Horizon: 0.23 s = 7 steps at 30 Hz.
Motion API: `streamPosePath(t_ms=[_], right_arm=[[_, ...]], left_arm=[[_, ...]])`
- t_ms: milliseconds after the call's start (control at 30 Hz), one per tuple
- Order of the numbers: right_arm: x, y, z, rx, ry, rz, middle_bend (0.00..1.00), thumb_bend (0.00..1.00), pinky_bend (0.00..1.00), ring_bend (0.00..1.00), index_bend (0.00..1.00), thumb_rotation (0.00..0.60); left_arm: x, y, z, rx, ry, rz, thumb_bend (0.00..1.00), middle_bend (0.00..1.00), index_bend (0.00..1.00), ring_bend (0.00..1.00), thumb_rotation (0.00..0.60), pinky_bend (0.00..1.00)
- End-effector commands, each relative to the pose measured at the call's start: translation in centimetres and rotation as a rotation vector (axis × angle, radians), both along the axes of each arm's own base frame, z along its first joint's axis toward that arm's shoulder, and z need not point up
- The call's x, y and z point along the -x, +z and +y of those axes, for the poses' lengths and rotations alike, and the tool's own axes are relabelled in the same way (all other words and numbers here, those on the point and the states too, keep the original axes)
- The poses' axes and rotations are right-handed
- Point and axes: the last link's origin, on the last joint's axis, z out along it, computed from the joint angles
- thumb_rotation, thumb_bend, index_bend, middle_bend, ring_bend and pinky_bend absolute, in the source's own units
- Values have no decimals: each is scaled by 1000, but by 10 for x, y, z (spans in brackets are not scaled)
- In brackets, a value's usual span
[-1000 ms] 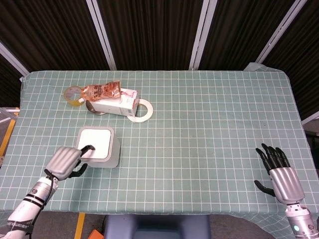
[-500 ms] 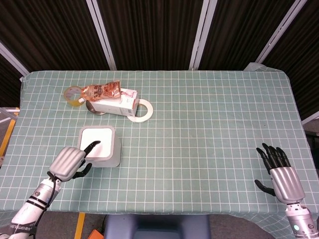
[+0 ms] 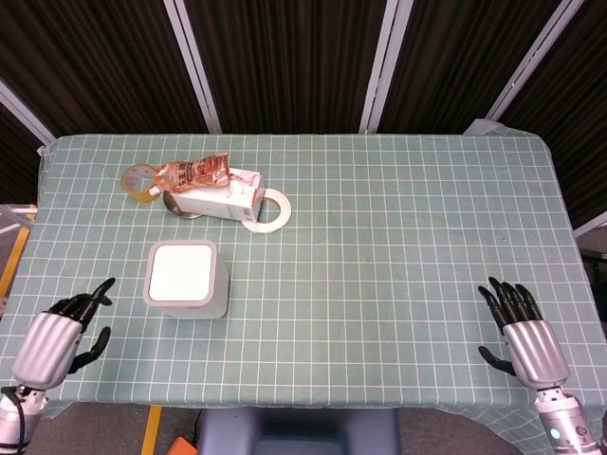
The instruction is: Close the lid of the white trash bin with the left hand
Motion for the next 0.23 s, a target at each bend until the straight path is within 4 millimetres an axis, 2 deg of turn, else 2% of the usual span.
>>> streamPosePath(t_ms=[33,233], right_arm=[[-1,-5,0,-17,-6,-4,0,299,0,0,0,600],[1,-6,-1,-26,-13,0,0,299,0,0,0,600]], left_arm=[[32,-13,-29,-41,23,-50,445,0,23,0,600,0],[37,-11,-25,-46,44,-22,445,0,28,0,600,0]])
